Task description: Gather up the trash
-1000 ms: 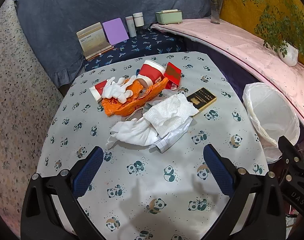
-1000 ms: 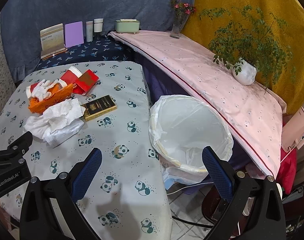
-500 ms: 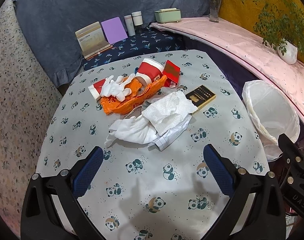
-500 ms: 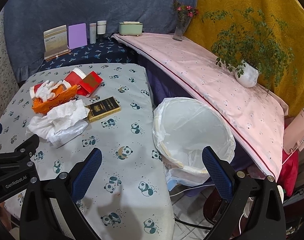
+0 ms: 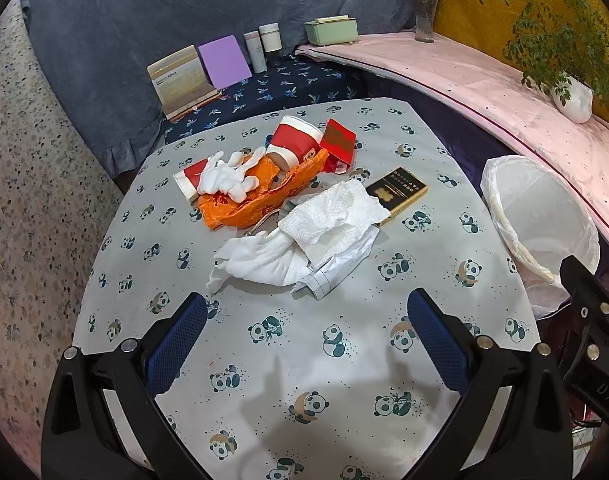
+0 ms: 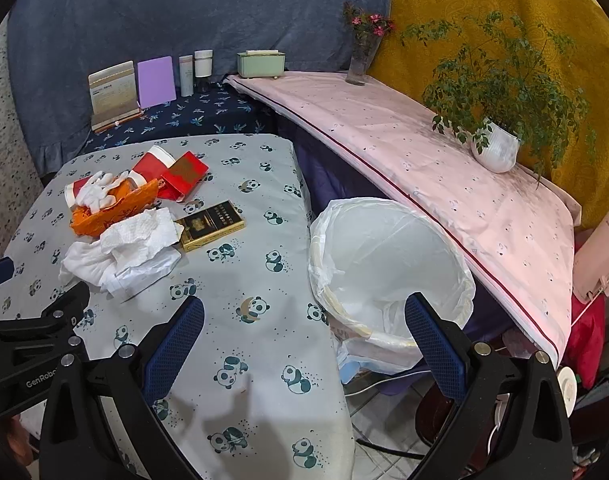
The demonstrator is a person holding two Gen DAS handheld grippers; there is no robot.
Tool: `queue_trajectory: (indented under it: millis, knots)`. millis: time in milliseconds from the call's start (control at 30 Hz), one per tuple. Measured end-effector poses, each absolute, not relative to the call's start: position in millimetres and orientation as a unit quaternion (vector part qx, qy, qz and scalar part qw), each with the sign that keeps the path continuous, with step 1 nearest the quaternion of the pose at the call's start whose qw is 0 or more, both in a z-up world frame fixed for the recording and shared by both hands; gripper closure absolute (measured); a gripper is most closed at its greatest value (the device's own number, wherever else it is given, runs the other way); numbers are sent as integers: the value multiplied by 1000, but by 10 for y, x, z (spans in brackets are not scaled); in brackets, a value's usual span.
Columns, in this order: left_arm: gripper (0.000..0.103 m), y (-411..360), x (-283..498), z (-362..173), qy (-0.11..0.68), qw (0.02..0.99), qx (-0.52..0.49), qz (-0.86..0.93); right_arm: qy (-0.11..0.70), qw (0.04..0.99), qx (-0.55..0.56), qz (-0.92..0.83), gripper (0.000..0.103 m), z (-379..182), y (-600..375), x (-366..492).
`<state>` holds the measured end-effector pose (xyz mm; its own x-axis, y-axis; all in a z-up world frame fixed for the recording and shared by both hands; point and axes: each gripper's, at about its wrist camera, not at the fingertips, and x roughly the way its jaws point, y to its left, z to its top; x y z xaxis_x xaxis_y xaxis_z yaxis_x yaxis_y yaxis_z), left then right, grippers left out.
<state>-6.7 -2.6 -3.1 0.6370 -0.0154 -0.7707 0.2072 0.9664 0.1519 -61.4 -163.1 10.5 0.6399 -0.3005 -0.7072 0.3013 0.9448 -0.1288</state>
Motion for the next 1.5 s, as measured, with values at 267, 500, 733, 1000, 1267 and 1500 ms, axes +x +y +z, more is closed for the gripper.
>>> queue_trajectory:
  millis: [267,500,733,1000,1267,1500]
  knots:
    - [7,-32,-66,-26,425,896,114,-63,381,908,5,-172,7,106,-1651,-625]
    - [7,-33,-49,-36,427,895,114,-62,377,908,-3,-180,7,89,-1653,-635]
    - [7,-35,-48,-38,428,895,114,-61,379,908,5,-179,7,75,-1691,-646]
    - [7,-97,-59,-67,427,894,117,-64,381,906,8,-184,7,62,-1727,-662]
    - [7,-109,-70,-66,426,894,119,-64,382,904,14,-189,7,51,-1772,-682]
    - [7,-118,-74,-61,426,894,118,-66,382,904,14,-192,7,51,-1778,-681]
